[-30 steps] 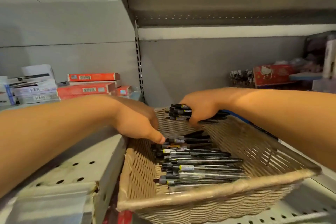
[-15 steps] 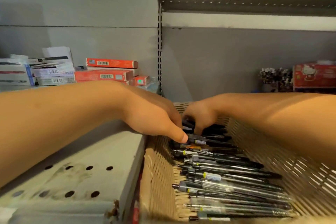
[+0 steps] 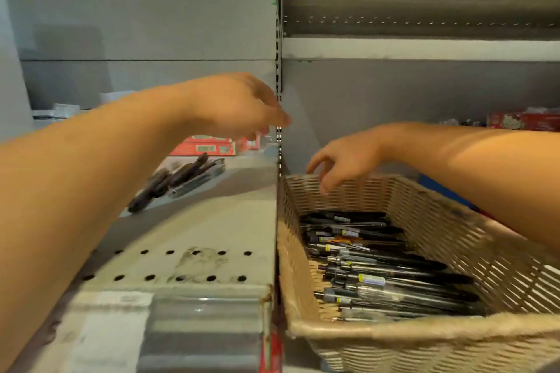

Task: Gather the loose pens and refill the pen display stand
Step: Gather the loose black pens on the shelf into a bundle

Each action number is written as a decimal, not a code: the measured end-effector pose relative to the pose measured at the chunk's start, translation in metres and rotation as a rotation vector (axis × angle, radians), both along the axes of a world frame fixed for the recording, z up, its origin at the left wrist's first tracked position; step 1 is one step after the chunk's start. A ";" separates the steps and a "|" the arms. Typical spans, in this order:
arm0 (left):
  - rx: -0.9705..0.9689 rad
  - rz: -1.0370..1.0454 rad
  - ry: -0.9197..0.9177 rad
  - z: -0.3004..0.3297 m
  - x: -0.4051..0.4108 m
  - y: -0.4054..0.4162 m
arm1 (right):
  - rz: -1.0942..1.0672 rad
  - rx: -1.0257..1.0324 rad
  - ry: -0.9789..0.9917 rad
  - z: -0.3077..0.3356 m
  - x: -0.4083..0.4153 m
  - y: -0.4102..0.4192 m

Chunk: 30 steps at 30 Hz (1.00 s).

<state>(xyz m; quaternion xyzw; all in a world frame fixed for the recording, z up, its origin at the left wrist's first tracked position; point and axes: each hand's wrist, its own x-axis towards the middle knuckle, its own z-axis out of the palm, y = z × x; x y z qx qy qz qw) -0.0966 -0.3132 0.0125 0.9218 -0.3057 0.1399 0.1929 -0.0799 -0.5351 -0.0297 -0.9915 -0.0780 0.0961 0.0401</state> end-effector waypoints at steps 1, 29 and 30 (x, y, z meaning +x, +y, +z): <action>-0.013 0.030 -0.013 0.005 0.004 0.007 | 0.000 0.051 -0.025 0.007 -0.004 0.009; 0.394 0.240 0.343 -0.034 0.091 0.182 | -0.082 0.446 -0.409 0.048 0.027 0.279; 0.373 0.217 0.348 -0.034 0.092 0.182 | -0.085 0.463 -0.402 0.043 0.031 0.282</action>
